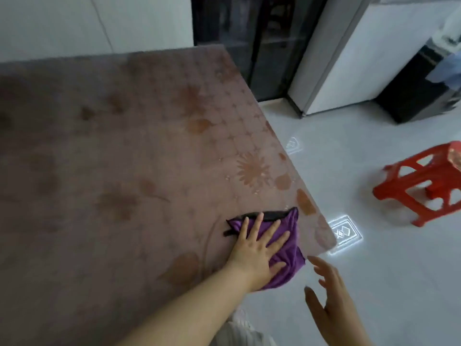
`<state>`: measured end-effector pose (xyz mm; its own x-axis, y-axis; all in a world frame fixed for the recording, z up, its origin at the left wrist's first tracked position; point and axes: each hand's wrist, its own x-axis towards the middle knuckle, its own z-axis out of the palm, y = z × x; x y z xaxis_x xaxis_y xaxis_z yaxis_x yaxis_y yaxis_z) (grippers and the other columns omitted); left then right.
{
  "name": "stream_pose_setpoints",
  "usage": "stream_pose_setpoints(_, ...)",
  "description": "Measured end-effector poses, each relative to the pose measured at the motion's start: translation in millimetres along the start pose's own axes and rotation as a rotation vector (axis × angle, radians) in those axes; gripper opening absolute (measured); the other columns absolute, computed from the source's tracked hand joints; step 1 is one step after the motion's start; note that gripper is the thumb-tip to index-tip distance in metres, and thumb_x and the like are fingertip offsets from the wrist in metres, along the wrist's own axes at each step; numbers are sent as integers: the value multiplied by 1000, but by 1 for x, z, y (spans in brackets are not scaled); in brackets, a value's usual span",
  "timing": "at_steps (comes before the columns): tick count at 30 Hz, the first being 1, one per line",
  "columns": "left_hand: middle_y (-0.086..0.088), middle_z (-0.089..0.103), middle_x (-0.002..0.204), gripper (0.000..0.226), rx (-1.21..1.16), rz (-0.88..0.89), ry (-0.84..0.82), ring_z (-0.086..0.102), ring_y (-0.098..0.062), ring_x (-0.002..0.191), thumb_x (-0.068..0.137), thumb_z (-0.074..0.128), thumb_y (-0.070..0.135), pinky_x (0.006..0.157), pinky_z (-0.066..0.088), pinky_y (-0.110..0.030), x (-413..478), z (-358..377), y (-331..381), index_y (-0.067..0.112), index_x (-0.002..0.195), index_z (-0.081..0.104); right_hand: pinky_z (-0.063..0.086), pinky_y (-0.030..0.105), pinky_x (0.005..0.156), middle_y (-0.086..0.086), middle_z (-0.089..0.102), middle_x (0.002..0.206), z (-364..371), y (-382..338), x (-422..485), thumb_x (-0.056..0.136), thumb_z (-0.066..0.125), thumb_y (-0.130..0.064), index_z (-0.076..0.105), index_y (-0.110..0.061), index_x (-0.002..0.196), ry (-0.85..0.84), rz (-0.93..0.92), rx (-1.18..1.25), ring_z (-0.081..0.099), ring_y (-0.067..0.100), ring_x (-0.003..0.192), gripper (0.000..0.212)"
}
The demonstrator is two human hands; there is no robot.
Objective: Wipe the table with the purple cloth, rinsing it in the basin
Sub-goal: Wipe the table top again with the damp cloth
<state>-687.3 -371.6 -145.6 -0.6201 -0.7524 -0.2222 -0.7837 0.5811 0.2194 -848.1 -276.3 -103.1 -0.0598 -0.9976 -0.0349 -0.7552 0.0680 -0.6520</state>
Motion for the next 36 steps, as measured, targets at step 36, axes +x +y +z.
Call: stream_pose_setpoints(36, -2, -8, 155, 70, -389, -1605, 321, -10, -24, 142, 91, 16, 56, 115, -1, -41, -557, 71, -249, 18, 144, -8, 30, 29, 109, -3, 33, 146, 308, -374, -122, 80, 43, -41, 30, -20, 143, -1045, -824, -71, 33, 11, 131, 67)
